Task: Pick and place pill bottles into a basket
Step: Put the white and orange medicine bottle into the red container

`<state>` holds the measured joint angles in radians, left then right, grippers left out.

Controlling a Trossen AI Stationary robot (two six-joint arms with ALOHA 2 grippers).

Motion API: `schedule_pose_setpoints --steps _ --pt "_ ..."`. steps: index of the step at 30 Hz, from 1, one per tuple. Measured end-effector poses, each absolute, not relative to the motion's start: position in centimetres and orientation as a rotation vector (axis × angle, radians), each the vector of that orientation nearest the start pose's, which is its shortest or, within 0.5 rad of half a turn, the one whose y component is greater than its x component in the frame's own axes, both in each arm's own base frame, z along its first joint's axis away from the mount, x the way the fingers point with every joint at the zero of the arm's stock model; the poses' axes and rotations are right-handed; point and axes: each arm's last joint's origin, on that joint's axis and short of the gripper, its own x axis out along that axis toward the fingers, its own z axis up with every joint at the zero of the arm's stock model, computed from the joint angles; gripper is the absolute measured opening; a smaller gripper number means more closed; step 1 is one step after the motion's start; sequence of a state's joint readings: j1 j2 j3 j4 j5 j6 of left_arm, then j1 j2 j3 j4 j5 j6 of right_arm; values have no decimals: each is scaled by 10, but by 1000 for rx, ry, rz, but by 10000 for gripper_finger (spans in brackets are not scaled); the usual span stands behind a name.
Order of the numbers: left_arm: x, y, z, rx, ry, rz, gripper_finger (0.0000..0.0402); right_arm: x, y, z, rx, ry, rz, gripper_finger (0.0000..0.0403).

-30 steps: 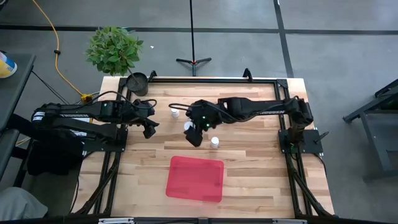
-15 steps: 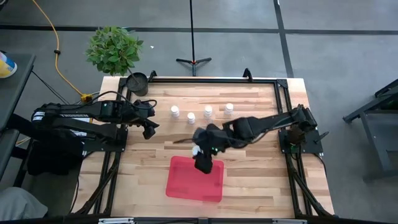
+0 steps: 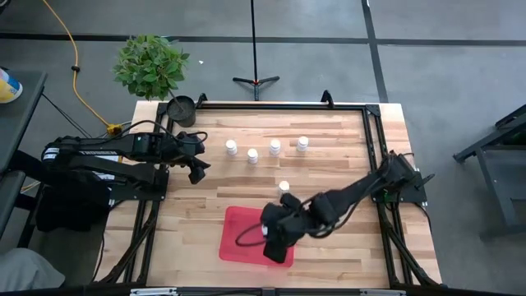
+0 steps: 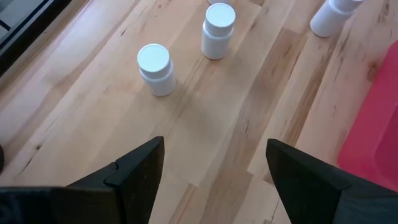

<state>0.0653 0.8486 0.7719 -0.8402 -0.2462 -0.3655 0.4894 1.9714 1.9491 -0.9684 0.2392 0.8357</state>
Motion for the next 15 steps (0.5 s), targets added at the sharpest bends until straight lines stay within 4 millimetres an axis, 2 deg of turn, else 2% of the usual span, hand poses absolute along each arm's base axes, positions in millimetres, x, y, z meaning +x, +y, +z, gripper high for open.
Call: schedule_pose_setpoints --steps 6,15 --pt "152 17 267 -259 850 455 317 387 210 283 420 1017 -218 202" --pt "152 17 267 -259 850 455 317 406 217 231 386 1099 -280 202"
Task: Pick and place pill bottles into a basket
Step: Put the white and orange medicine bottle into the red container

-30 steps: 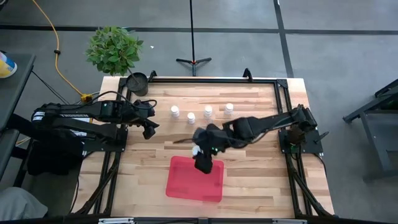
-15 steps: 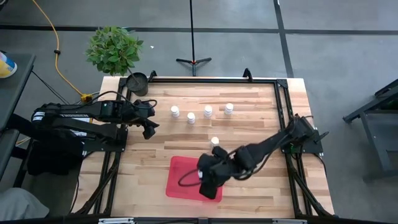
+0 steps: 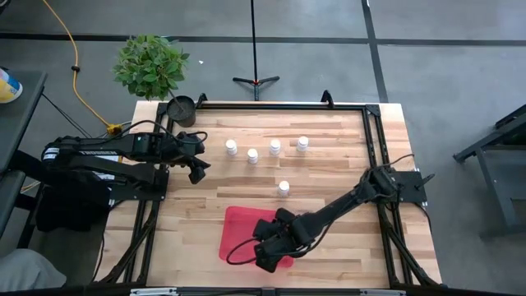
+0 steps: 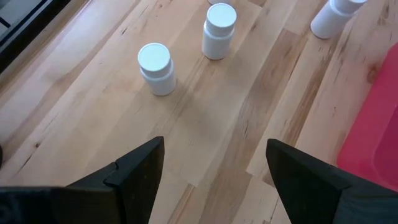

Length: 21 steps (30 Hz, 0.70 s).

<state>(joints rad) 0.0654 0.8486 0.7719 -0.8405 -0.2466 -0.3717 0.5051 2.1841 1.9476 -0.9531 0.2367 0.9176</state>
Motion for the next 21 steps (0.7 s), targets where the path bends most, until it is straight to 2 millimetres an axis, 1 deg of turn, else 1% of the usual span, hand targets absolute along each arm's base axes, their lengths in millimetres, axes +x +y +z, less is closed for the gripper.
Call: schedule_pose_setpoints --steps 5,8,11,14,17,21 --pt "152 17 267 -263 848 457 317 409 217 218 360 1114 -312 202" --pt "152 17 267 -269 848 460 317 408 216 218 339 1106 -341 202" --pt "152 17 267 -277 848 464 317 404 213 216 326 1137 -374 202" --pt "151 17 266 -278 861 468 317 400 214 216 269 1130 -415 202" --pt "149 17 264 -273 887 473 317 394 220 220 203 1063 -462 202" --pt "147 17 262 -271 912 477 317 386 227 233 171 991 -463 202"
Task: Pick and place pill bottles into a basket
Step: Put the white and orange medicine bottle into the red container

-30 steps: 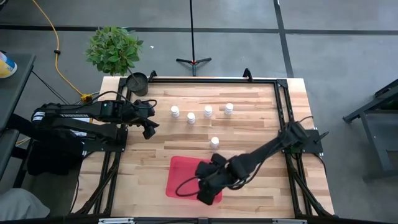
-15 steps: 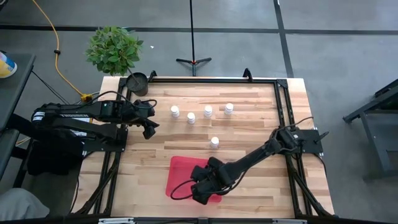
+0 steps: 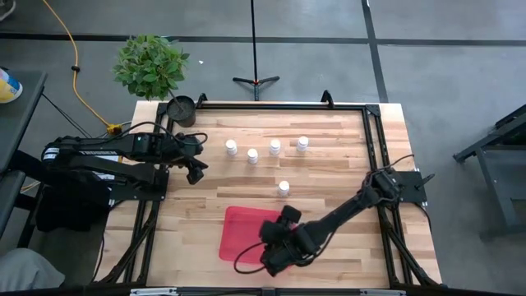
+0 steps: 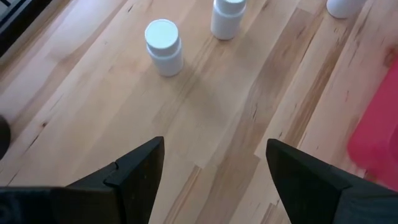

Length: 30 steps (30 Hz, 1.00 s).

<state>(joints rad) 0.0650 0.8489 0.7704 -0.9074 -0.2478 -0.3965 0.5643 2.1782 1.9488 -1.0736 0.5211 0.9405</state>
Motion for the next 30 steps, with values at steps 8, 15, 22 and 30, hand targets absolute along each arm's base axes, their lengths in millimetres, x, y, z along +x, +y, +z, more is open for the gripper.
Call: schedule_pose_setpoints --steps 8,15,22,30 --pt "147 17 262 -272 913 479 317 372 232 257 157 893 -490 202" --pt "147 17 262 -272 913 479 317 367 231 268 316 915 -479 202" --pt "147 17 262 -272 912 479 317 360 229 285 382 891 -458 202" --pt "147 17 262 -278 911 482 317 349 225 302 328 793 -523 202"
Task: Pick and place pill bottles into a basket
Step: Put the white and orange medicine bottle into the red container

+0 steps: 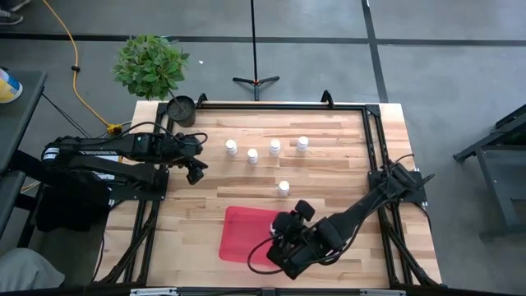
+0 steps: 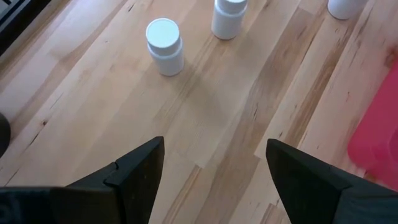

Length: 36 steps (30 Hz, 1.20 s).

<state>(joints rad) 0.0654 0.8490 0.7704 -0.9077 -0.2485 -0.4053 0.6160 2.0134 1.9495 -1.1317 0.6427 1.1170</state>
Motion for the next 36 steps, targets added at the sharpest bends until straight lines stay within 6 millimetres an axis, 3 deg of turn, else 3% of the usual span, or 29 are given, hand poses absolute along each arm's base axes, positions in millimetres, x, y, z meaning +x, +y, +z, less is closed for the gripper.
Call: schedule_pose_setpoints --steps 9,22,30,36 --pt "147 17 262 -296 907 491 317 343 221 300 335 819 -587 202" --pt "147 17 262 -306 904 496 317 356 220 301 437 767 -551 202" --pt "147 17 262 -324 899 505 317 369 231 243 572 706 -447 202" --pt "147 17 262 -330 898 508 317 363 225 206 599 722 -461 202"
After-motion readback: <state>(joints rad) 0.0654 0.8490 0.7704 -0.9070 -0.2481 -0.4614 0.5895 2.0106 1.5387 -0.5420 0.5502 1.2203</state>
